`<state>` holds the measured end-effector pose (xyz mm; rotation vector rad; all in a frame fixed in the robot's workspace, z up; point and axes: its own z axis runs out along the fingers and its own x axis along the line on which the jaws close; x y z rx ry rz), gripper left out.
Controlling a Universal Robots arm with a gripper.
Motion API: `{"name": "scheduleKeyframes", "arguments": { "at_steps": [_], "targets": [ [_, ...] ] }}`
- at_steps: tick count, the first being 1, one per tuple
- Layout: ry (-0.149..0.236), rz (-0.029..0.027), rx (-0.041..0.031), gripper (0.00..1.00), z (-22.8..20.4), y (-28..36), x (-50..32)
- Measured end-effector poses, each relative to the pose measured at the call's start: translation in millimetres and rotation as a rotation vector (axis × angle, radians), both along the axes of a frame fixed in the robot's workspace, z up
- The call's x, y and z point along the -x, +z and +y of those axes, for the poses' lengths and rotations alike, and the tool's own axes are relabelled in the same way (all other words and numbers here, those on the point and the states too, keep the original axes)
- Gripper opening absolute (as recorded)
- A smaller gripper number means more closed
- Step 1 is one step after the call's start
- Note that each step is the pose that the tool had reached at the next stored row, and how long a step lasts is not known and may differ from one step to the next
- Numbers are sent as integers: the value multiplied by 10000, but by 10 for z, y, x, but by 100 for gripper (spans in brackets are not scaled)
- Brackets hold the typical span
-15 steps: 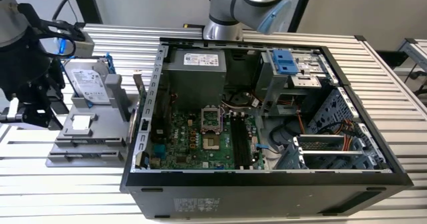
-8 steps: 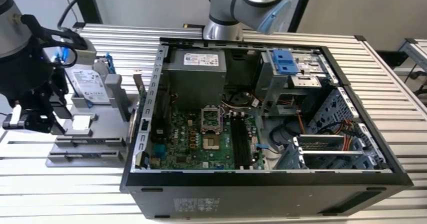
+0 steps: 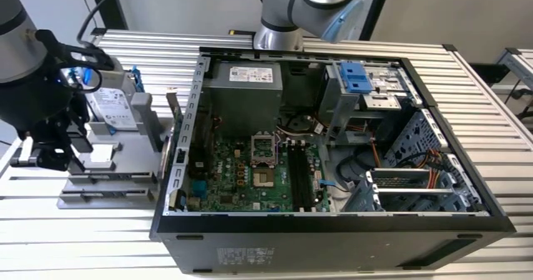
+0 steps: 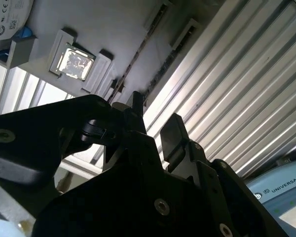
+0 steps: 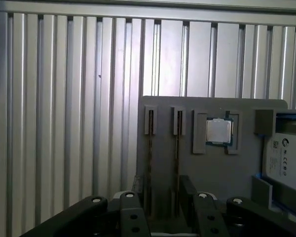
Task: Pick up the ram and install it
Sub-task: 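Pick up the ram and move it above insertion slot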
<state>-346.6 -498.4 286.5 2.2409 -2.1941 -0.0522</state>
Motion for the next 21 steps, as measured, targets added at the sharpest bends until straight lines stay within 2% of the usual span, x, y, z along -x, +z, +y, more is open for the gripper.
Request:
{"name": "scheduleKeyframes", "arguments": {
  "at_steps": [2,3,7,15,21],
  "targets": [
    [-14,57,8,100,-1,-14,-4],
    [-23,64,8,100,-1,-29,-6],
    [-41,66,9,100,-9,-102,-9],
    [-79,64,0,100,-56,-247,-13],
    [-113,15,-1,100,-68,-351,-16]
  ]
}}
